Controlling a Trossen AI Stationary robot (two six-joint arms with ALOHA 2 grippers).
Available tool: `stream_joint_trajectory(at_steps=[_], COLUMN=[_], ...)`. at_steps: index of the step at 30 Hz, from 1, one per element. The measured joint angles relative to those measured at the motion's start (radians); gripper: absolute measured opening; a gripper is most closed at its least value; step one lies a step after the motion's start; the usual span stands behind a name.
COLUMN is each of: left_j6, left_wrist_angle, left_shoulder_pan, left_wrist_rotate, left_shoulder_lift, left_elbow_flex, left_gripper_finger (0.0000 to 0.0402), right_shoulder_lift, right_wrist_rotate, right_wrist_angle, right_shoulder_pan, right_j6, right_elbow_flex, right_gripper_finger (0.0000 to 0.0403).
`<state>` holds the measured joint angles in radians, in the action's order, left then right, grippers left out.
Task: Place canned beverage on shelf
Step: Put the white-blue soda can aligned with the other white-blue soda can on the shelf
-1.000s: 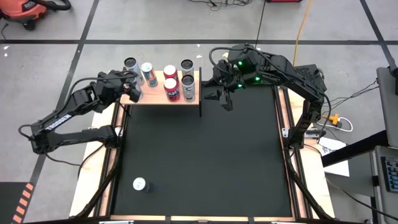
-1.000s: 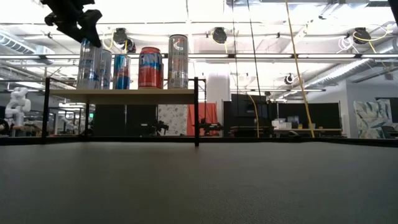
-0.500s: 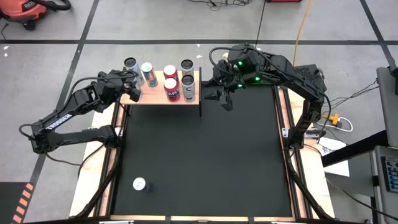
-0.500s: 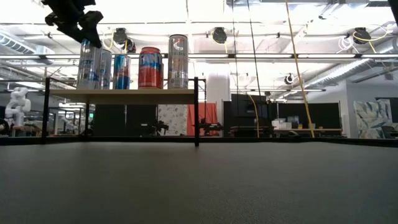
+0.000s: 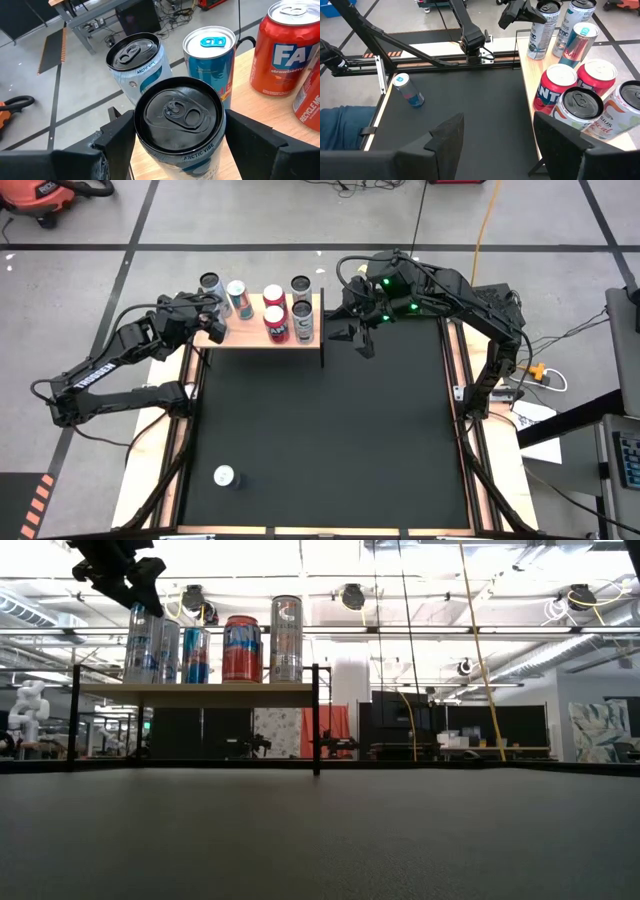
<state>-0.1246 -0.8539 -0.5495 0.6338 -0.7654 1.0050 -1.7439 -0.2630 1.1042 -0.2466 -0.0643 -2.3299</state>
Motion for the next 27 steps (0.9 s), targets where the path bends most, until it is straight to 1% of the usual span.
stream_joint_trajectory(at_steps=[27], left_j6=[-0.009], left_wrist_angle=[0.038], left_shoulder_pan=[0.000], left_wrist_rotate=[-0.005], left_shoulder_lift=[0.002], left_elbow_flex=[0.000], left_gripper_finger=[0.0273], right_shoulder_lift=[0.000], right_wrist_rotate=[0.000], right_wrist_angle=[0.000], right_shoulder_pan=[0.000], right_j6=[0.000], right_elbow_flex=[0.000], right_gripper_finger=[0.0219])
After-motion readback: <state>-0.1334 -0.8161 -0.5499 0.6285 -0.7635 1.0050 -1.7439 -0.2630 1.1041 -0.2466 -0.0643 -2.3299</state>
